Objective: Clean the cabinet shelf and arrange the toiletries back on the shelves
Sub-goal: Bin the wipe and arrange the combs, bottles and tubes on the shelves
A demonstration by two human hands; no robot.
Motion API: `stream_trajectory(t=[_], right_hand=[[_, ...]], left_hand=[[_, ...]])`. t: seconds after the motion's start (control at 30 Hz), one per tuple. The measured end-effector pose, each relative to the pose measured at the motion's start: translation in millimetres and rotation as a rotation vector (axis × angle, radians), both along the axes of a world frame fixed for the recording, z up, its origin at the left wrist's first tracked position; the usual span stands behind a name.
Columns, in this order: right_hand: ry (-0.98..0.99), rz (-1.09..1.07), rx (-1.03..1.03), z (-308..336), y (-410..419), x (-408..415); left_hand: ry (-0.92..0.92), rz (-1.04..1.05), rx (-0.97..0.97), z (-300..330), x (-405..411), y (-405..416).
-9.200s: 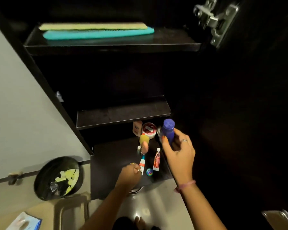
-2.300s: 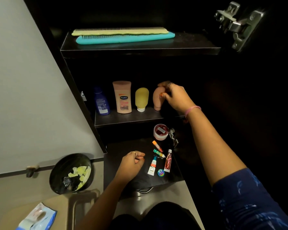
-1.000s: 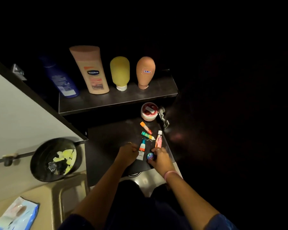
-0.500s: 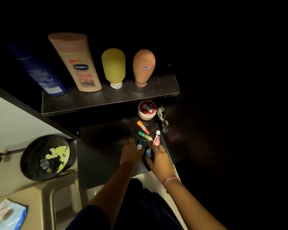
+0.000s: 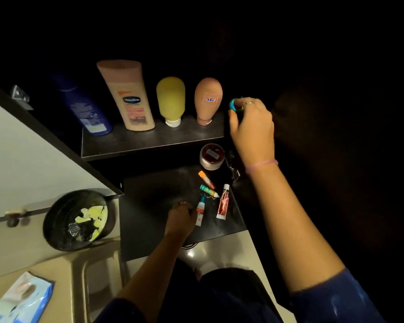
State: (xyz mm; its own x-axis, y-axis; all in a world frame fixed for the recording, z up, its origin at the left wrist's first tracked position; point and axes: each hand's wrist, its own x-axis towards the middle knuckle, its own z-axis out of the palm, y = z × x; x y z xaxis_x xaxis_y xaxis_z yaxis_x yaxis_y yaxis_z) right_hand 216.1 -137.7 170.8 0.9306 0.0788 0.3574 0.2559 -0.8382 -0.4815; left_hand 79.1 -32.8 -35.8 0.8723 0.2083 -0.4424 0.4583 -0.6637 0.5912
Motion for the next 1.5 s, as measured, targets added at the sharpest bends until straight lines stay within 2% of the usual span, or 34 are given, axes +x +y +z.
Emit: stream_trajectory(t=[0.1,0.17,0.23,0.33,0.37,0.43,0.5,0.57,0.73,0.83,0.93,1.0,1.13,1.33,1.5], right_hand=[[0.06,-0.009,-0.109,-16.3,8.1,21.6],[0.083,-0.007,-0.109,-24.5,10.1,23.9],[0.052,0.019,-0.005,-28.0,7.2,10.9],[-0.101,0.015,0.244,-46.3,-8.7,-41.2],[-0.082,-0.002,0.299,-60.8,-15.5,-64.6],[0.092,-0.078,0.365,-101.4,-29.4,-106.7],[0.392,-0.203,0.392,-144.8,-40.1,-131.3],[0.583,-0.281,0.377,-177.5,-45.5,-139.2],[0.642,-0.338,0.356,-208.3,-32.7,-121.2],[0.643,-0.418,0.275,-218.9,-24.3,-107.3],[0.682,-0.456,0.157,-224.7,-18.7,-103.9],[0.705,-0.478,0.172,-224.9,-17.5,-103.9],[0.701,-0.552,0.36,-212.5,-20.8,-111.0],[0.585,-0.405,0.57,-173.0,-23.3,-151.1],[0.573,-0.373,0.816,-152.0,-17.3,-170.7]], left_hand=[[-0.006,0.01,-0.006,-3.3,-2.7,0.5],[0.009,0.014,-0.015,-4.6,-4.9,0.1],[0.022,0.015,-0.015,-7.0,-6.8,-0.4],[0.036,0.016,-0.012,-7.2,-8.0,-1.7],[0.045,0.012,-0.012,-6.5,-7.7,-2.6],[0.049,0.013,-0.004,-5.9,-5.2,-5.2],[0.059,0.046,-0.002,-4.6,-0.9,-8.7],[0.06,0.064,0.013,-4.9,5.3,-14.3],[0.096,0.062,0.074,-8.2,18.3,-30.3],[0.105,0.045,0.125,-13.3,21.2,-33.8],[0.089,0.012,0.147,-13.8,21.1,-32.4],[0.085,0.003,0.153,-11.6,18.6,-29.6],[0.063,0.01,0.173,0.2,6.8,-20.0],[-0.038,0.06,0.107,53.7,-24.5,-6.5],[-0.223,0.062,0.038,100.2,-60.4,8.9]])
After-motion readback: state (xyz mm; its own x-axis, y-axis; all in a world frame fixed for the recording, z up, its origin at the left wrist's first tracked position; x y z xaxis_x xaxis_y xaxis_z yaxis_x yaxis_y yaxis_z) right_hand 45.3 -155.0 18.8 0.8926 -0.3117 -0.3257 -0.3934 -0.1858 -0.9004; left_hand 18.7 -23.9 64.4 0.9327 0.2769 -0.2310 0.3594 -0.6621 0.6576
